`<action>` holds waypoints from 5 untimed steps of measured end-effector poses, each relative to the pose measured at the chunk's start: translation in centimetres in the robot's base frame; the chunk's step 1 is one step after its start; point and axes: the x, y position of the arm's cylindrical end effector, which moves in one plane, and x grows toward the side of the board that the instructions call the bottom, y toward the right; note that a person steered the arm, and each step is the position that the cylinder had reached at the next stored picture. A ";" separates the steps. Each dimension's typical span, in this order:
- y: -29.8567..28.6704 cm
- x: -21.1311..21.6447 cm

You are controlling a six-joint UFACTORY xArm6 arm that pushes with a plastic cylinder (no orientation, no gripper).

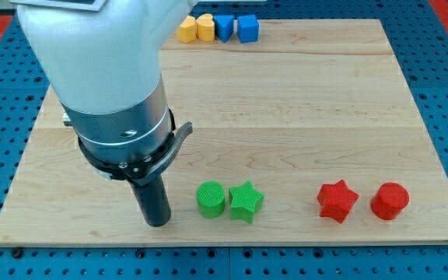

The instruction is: Move your arm towards bottom right

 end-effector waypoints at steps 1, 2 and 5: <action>0.1 0.1; 3.4 2.9; 19.8 2.9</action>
